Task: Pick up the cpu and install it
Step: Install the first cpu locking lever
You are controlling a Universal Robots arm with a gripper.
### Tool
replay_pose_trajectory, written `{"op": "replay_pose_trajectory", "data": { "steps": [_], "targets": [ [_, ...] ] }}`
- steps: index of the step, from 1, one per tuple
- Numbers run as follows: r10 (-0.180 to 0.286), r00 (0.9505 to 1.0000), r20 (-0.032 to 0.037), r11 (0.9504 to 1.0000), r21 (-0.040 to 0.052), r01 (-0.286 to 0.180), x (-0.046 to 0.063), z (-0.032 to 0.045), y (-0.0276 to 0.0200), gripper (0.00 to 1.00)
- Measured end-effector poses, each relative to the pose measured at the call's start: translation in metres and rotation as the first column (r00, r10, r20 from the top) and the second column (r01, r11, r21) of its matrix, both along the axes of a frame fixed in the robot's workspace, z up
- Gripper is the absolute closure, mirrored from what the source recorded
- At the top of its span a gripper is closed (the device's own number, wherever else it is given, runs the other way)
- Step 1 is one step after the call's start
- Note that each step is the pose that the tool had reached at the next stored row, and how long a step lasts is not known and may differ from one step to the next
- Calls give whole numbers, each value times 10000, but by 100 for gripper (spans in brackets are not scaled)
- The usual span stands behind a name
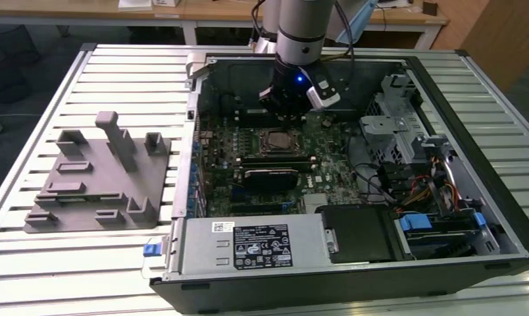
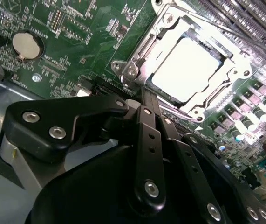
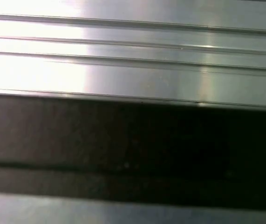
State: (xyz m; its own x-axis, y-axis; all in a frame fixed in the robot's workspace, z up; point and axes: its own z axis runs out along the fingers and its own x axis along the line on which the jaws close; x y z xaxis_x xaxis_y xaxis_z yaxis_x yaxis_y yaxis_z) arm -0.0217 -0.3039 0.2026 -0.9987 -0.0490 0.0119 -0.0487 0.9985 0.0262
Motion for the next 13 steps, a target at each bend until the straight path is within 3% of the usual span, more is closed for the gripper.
{"op": "replay_pose_trajectory", "data": {
  "steps": [3,6,11,13],
  "targets": [
    [1,10000,-1,9999,-140,-1,6,-20,1,89],
    [-1,10000,-2,9998,-185,1,12,-37,1,89],
    [-1,10000,-8,9998,-191,1,20,-53,2,89],
    [1,10000,-6,9999,-139,-1,24,-56,4,89]
  ]
}}
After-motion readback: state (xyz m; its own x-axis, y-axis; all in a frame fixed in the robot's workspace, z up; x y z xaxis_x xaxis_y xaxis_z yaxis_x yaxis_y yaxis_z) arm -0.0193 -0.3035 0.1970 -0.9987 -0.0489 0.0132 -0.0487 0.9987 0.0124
